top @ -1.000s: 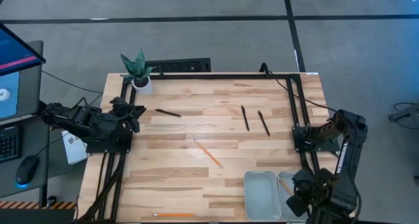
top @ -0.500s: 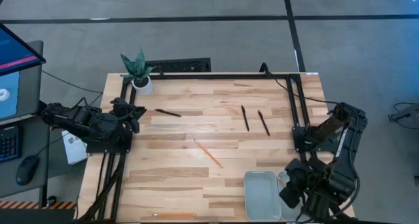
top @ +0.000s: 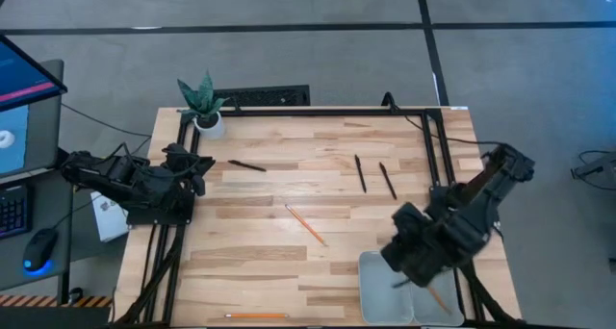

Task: Sort pens & pencils
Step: Put the top right black pen into the bottom left gray bin

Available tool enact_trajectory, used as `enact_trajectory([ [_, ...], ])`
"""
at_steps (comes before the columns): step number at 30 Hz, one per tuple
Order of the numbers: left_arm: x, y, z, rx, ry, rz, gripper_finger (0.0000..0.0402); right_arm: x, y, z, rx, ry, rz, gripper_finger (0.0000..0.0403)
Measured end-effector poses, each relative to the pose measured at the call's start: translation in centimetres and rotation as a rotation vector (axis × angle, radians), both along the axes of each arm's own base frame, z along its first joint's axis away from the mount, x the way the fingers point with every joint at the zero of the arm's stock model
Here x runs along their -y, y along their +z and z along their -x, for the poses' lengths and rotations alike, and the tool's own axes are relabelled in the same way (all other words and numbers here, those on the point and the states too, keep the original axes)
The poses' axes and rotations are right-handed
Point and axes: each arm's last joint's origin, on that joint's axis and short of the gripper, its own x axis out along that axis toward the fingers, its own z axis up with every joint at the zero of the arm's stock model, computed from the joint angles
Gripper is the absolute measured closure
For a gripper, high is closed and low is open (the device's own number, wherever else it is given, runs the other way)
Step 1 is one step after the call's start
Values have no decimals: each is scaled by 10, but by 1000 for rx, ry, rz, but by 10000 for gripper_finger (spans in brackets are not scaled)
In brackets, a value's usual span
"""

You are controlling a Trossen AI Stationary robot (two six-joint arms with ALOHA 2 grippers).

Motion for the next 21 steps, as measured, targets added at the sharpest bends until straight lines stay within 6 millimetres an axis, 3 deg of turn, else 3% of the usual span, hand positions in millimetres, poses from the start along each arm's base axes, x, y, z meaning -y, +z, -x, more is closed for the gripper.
enact_trajectory([
  [7,0,0,0,-1,0,-1,338,43,0,-31,-53,3,52,236],
  [13,0,0,0,-1,0,-1,338,92,0,-53,-97,-63,76,236],
  [21,0,0,0,-1,0,-1,338,162,0,-67,-176,-105,101,232],
])
